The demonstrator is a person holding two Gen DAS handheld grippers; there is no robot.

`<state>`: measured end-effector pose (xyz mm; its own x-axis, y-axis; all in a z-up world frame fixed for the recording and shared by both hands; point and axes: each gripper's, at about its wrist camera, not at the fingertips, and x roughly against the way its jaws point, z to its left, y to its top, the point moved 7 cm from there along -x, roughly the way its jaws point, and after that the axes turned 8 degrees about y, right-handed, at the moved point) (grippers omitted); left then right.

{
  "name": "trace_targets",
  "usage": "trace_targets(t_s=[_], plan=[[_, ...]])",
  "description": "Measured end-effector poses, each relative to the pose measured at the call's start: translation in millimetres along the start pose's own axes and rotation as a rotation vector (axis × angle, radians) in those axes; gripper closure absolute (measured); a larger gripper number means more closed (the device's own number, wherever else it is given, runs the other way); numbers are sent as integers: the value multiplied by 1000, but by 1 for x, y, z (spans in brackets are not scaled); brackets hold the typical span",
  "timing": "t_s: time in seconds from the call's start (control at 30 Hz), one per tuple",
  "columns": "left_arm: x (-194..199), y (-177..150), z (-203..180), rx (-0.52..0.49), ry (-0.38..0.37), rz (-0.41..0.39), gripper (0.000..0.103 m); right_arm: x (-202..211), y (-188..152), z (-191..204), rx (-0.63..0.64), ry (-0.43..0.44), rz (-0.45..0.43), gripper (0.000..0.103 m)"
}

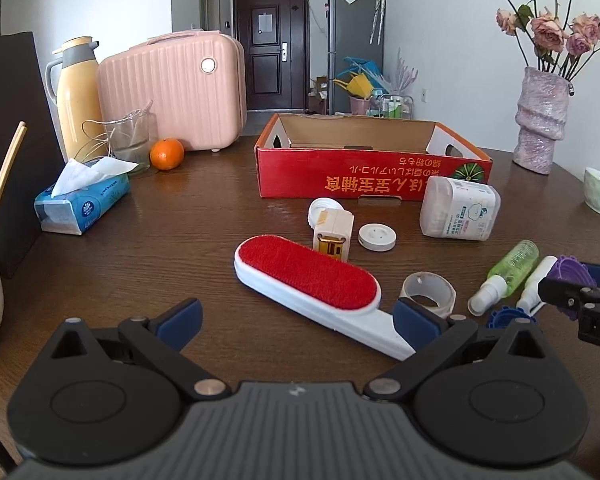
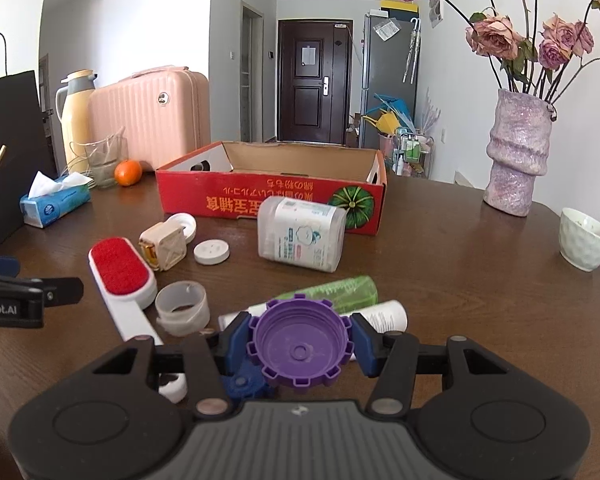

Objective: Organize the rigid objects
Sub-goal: 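Grasp the purple bottle cap with the right gripper while the left gripper approaches the lint brush, then close the left gripper on the red-and-white lint brush handle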

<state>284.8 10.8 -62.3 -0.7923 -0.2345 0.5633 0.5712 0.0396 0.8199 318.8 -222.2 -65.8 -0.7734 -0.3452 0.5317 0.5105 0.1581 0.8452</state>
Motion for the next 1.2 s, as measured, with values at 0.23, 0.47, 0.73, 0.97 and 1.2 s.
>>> trace_targets(t_s=[0.23, 0.47, 0.73, 0.97, 1.2], plan=[[-31, 15, -11, 15, 33, 78, 0, -18, 26, -6, 62, 10, -2, 51], [-59, 24, -24, 52, 91, 143, 0, -40, 49, -15, 41, 14, -32, 51], [-82, 21, -25, 134, 183, 182, 0, -54, 43, -20, 3, 14, -18, 51], [-94, 13, -21, 143, 191, 234, 0, -57, 35, -24, -24, -20, -11, 51], [-98, 4, -3, 149, 150, 258, 0, -53, 29, -29, -61, -38, -18, 51]])
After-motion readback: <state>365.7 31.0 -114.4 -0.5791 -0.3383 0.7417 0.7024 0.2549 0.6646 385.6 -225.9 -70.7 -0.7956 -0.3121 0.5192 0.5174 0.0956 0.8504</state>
